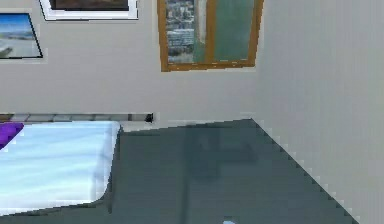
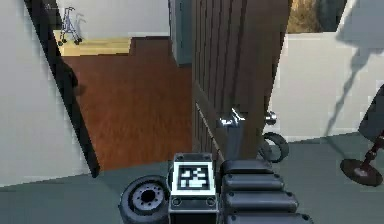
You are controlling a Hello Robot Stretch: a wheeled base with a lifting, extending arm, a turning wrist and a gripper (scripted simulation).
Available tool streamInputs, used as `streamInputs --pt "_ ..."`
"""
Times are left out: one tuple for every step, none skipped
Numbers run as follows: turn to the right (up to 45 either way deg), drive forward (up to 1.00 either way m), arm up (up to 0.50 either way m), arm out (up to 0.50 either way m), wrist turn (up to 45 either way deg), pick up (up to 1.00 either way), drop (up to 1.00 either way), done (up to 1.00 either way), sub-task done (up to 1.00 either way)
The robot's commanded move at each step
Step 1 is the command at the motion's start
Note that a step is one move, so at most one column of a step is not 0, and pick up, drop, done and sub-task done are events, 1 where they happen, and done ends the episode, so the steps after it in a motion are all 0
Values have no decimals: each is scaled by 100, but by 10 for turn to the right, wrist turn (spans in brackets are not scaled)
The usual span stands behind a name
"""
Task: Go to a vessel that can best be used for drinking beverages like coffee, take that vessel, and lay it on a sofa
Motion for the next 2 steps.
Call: streamInputs --pt "450 0 0 0 0 0 0 0 0" --pt "120 0 0 0 0 0 0 0 0"
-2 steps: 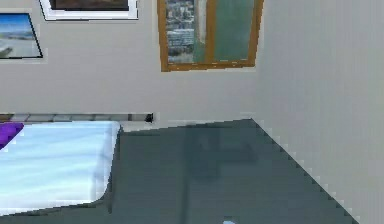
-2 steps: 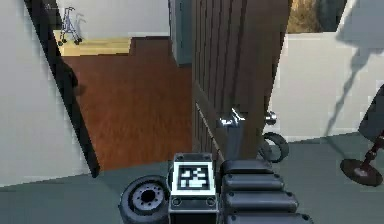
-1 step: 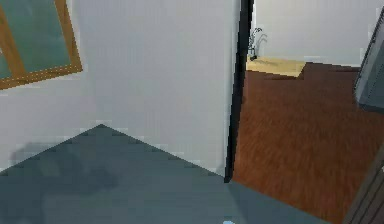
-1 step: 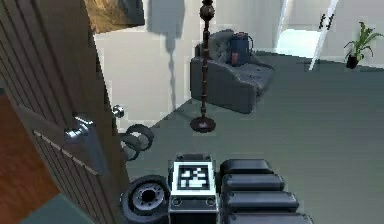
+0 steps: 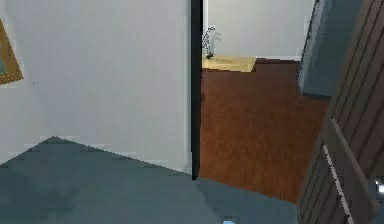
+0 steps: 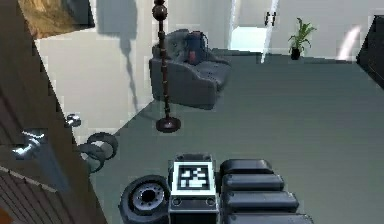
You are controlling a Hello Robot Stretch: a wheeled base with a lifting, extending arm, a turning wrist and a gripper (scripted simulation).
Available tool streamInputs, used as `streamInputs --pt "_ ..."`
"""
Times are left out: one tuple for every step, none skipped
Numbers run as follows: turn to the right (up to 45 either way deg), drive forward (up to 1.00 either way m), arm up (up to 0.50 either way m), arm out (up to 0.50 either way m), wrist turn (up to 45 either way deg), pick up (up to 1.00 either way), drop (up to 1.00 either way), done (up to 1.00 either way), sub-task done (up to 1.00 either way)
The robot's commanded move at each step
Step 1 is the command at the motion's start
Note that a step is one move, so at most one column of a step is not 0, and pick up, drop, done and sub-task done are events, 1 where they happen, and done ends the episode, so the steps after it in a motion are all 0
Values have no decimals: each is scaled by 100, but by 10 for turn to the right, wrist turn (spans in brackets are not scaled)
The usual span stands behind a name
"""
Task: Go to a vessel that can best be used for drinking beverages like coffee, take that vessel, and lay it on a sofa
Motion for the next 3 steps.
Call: streamInputs --pt "0 45 0 0 0 0 0 0 0" --pt "180 0 0 0 0 0 0 0 0" --pt "0 100 0 0 0 0 0 0 0"
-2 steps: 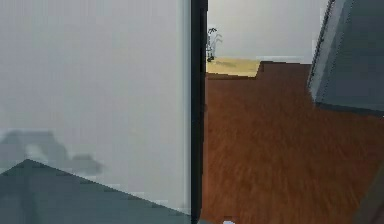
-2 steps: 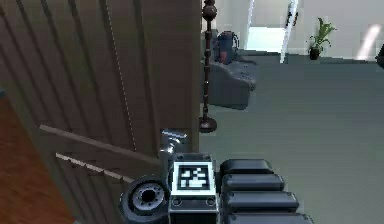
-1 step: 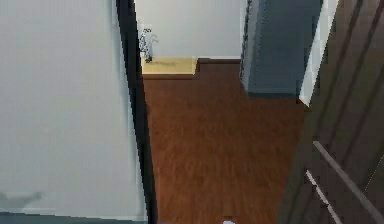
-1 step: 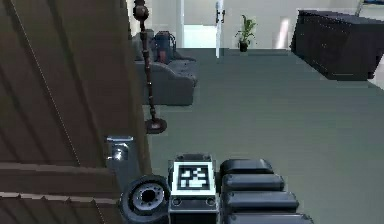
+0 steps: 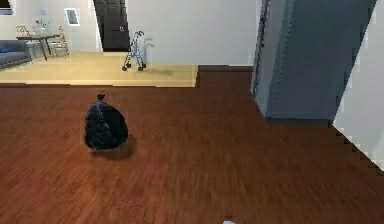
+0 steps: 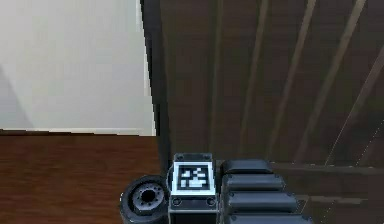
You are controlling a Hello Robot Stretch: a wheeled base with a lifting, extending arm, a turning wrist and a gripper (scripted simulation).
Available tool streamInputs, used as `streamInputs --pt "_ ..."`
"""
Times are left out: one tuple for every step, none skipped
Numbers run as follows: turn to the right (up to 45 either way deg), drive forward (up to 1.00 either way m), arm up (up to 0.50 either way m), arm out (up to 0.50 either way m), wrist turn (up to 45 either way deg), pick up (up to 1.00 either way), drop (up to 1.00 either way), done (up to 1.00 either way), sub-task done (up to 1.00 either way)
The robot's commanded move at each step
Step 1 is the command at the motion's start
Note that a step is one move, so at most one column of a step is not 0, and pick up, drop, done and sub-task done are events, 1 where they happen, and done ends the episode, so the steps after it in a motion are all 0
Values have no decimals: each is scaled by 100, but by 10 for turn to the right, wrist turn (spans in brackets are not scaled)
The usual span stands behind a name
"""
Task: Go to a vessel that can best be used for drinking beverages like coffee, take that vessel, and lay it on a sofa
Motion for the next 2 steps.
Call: streamInputs --pt "60 0 0 0 0 0 0 0 0" --pt "0 20 0 0 0 0 0 0 0"
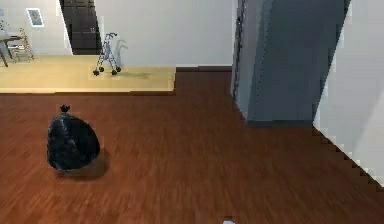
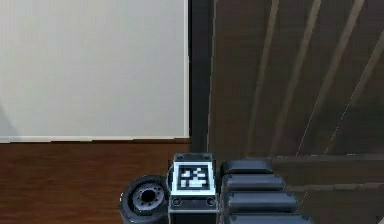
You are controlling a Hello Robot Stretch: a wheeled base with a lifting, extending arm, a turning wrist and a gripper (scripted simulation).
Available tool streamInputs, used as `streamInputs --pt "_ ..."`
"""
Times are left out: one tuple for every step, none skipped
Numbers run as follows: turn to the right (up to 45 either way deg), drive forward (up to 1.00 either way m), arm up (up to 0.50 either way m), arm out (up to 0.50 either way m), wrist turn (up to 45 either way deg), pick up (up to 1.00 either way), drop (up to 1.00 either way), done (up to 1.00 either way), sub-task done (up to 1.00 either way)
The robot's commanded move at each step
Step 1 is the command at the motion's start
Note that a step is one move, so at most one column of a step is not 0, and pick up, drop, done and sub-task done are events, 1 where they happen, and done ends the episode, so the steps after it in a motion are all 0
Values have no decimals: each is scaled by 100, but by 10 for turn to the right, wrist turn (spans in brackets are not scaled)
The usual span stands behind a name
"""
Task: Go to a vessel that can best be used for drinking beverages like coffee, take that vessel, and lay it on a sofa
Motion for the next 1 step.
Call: streamInputs --pt "-90 0 0 0 0 0 0 0 0"
